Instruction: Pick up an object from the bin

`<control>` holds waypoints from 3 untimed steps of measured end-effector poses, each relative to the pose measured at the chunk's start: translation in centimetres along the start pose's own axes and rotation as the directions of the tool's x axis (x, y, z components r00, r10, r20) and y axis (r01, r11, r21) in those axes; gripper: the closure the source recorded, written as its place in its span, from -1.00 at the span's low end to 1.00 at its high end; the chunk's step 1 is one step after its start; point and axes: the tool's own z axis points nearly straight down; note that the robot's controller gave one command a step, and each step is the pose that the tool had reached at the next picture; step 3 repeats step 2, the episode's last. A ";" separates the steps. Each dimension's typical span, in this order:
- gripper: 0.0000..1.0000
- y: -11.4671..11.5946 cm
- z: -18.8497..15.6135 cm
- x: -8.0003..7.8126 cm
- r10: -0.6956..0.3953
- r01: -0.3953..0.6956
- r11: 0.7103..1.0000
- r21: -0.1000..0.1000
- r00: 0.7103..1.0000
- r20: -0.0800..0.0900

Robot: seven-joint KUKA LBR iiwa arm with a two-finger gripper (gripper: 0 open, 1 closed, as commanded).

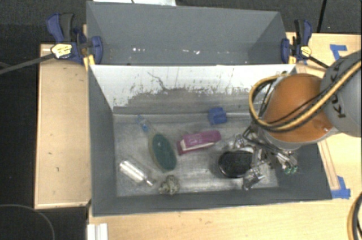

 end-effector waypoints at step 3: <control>1.00 -2.6 -15.2 -1.7 -0.098 0.098 0.995 0.008 0.995 0.014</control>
Offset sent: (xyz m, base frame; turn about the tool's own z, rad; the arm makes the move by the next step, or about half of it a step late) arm 0.0000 0.0000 0.0000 0.0000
